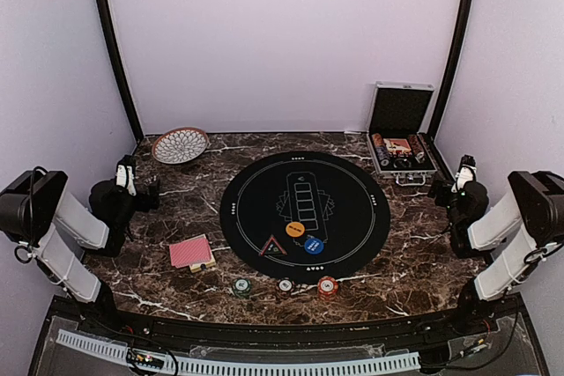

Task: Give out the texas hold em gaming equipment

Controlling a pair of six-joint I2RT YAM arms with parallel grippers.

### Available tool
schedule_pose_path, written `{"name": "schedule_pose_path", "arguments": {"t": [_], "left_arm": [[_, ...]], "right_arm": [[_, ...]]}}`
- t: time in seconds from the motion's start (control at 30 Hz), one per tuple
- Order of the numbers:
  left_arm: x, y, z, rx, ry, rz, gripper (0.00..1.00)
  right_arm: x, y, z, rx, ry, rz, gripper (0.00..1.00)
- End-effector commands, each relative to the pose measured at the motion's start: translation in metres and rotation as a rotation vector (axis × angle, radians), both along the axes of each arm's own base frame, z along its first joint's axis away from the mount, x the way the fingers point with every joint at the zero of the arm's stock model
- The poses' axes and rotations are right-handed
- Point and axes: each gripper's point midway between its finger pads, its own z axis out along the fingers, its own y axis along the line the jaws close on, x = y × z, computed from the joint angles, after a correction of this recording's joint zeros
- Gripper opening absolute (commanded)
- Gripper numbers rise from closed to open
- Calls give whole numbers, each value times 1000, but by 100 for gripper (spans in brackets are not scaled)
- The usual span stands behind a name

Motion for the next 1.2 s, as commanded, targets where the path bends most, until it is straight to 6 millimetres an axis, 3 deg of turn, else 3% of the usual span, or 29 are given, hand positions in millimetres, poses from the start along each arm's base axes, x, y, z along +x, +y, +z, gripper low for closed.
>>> {"name": "schedule_pose_path", "arguments": {"t": [0.0,0.43,0.5,0.57,0.6,0.63,0.67,0.7,0.73,0.77,0.8,0.83,0.93,1.0,1.03,1.07,1.1,1.13,1.17], "left_arm": [[4,0,6,-6,-17,2,99],[5,-1,5,-6,-12,-3,99],[5,-5,5,-11,-9,-27,99],[7,-8,4,-15,12,-42,99],[11,-9,14,-13,-6,-49,99],[11,-10,4,-14,50,-59,99],[18,-11,18,-8,32,-63,99],[17,-13,4,-6,112,-77,99],[23,-14,18,18,102,-90,99],[20,-16,7,23,167,-100,99],[23,-16,19,41,154,-104,99],[21,-15,15,45,191,-104,99],[23,-15,34,60,218,-112,99],[14,-15,20,41,379,-135,99],[19,-18,33,40,373,-156,99],[10,-20,25,34,441,-171,99],[13,-23,38,41,429,-195,99],[4,-25,31,35,486,-211,99],[6,-26,44,42,476,-218,99]], "right_arm": [[5,4,15,-8,-55,18,99],[5,4,16,-6,-61,15,99],[6,-6,22,-2,-50,-44,99],[15,-16,24,5,45,-110,99],[20,-19,27,10,79,-128,98],[26,-18,33,12,97,-126,99],[30,-14,38,15,109,-101,99],[33,-10,43,25,113,-78,99],[34,-6,50,44,101,-54,99],[33,-3,56,63,90,-35,99],[33,-1,62,85,77,-27,99],[32,1,67,109,63,-20,99],[36,17,90,194,20,65,99],[43,31,106,314,-8,132,99],[46,34,110,388,-3,141,99],[51,37,114,443,22,151,99],[55,40,117,482,43,174,99],[59,46,118,513,65,209,99],[65,57,118,533,92,276,99]]}}
